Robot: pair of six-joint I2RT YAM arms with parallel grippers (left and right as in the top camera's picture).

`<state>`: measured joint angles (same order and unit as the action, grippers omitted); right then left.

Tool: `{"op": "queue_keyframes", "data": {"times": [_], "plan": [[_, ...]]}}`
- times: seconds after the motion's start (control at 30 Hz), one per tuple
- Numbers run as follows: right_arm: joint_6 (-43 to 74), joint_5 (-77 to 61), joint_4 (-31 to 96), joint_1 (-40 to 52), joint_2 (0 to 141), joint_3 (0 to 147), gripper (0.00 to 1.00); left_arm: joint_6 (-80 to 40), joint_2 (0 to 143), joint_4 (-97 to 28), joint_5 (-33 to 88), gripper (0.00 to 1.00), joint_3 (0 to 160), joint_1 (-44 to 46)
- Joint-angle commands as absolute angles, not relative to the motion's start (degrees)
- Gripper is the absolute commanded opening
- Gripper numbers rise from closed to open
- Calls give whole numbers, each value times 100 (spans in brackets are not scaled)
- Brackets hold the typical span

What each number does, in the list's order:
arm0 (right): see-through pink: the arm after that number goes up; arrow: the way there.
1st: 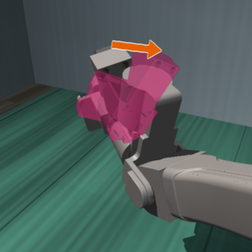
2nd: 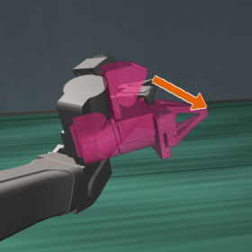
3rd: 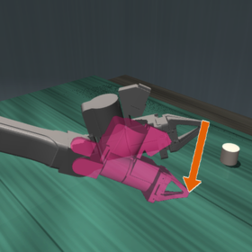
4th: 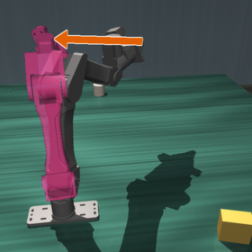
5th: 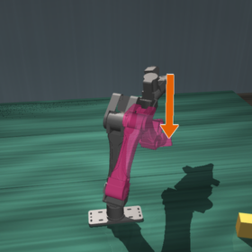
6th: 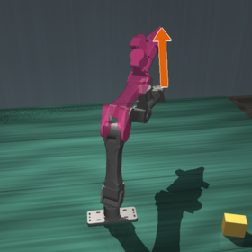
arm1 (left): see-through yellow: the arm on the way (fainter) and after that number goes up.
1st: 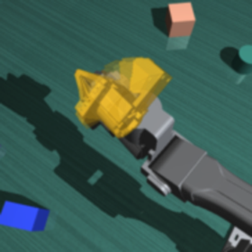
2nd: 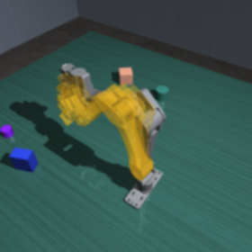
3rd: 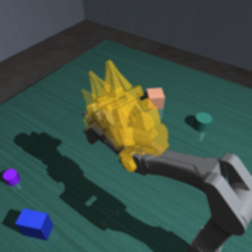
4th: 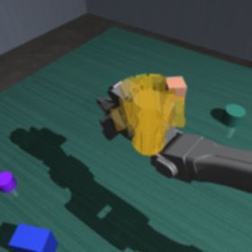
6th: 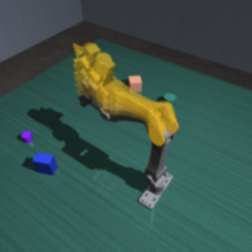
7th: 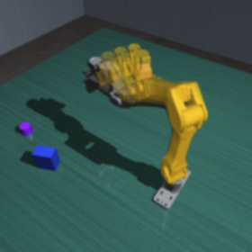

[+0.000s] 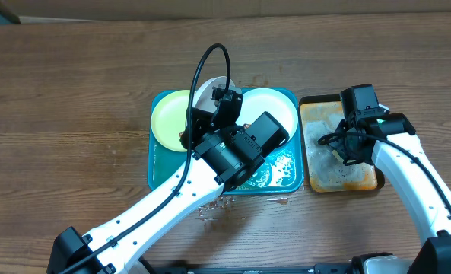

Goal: Clean dirty plates on tray and stack at the side
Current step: 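Return the sponge to the soapy pan with the right gripper, then carry the white plate left off the tray and set it on the table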

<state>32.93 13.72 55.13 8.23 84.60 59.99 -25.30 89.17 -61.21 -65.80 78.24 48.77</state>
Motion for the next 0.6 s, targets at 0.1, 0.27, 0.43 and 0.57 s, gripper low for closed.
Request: {"op": "queue_keyframes", "data": {"times": [0.1,0.27,0.43,0.57], "plan": [[3249,1385,5472,808,8425,6108,4,-2530,8969,-6147,-6785,4,7789,4915],[2274,897,4965,805,8451,6108,4,-2528,8969,-6202,-5699,4,7789,4792],[1120,294,4495,805,8661,6110,4,-2689,8969,-6477,-3997,4,7789,4195],[930,290,4462,805,9000,6108,4,-3000,8949,-6726,-3076,4,7789,3470]]}}
